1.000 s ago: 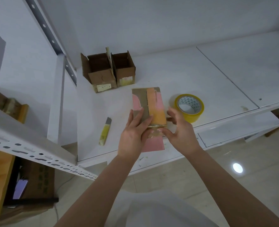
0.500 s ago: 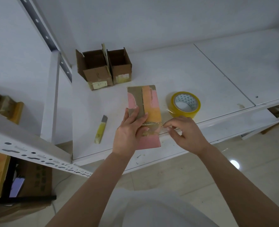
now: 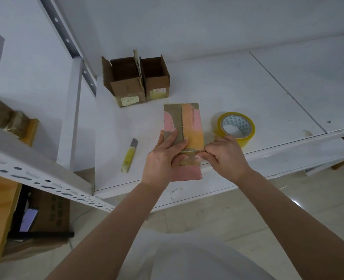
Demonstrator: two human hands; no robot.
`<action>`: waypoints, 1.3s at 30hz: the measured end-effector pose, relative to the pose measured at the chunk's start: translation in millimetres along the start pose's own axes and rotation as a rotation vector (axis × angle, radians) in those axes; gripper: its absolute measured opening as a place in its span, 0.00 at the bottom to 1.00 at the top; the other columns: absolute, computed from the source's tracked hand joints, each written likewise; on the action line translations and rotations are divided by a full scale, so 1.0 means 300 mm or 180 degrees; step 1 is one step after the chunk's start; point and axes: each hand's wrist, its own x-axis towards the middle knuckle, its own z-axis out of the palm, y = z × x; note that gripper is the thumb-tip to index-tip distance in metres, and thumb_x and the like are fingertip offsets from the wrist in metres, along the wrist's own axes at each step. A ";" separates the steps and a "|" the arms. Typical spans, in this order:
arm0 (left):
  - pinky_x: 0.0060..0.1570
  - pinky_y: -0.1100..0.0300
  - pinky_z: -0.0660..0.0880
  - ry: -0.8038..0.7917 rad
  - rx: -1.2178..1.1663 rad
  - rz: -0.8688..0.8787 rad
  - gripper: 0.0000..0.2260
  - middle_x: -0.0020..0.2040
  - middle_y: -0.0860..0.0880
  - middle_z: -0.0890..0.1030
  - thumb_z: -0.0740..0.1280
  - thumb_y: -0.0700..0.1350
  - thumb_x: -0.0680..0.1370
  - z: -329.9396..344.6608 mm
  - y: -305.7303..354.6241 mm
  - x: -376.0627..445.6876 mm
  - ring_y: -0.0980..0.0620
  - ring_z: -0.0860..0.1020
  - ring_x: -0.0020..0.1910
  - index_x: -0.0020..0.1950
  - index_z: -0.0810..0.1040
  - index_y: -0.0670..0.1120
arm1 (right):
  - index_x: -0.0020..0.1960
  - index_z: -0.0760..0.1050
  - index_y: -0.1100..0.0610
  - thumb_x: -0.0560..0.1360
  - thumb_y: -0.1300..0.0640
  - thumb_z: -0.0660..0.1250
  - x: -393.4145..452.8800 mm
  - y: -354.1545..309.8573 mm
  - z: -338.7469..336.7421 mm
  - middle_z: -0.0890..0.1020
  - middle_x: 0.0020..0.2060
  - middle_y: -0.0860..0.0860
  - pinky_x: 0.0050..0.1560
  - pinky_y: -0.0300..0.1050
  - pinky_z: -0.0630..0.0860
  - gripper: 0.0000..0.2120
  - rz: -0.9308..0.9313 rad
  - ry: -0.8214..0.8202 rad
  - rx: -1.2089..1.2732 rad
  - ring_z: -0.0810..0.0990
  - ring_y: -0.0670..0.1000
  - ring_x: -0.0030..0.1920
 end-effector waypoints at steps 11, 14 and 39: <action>0.69 0.45 0.66 -0.0127 -0.0059 0.0099 0.21 0.73 0.44 0.68 0.71 0.42 0.76 -0.017 -0.005 -0.005 0.36 0.61 0.75 0.68 0.75 0.45 | 0.43 0.76 0.59 0.69 0.37 0.70 -0.030 0.012 0.018 0.79 0.37 0.51 0.47 0.50 0.69 0.23 0.0393 0.0204 0.0100 0.77 0.54 0.38; 0.65 0.40 0.71 -0.0142 0.0060 0.0217 0.18 0.73 0.43 0.69 0.69 0.43 0.78 -0.027 -0.008 -0.004 0.35 0.63 0.74 0.68 0.76 0.45 | 0.59 0.79 0.57 0.74 0.39 0.63 -0.014 -0.016 0.018 0.80 0.54 0.54 0.51 0.52 0.72 0.25 0.0006 0.0470 0.0013 0.76 0.57 0.51; 0.69 0.76 0.48 0.0085 -0.0176 0.1066 0.16 0.65 0.44 0.71 0.68 0.33 0.74 -0.098 -0.108 0.025 0.63 0.58 0.70 0.62 0.78 0.33 | 0.64 0.78 0.58 0.79 0.56 0.62 -0.008 0.004 0.020 0.79 0.62 0.50 0.49 0.55 0.77 0.16 -0.0315 0.0176 0.0695 0.77 0.57 0.49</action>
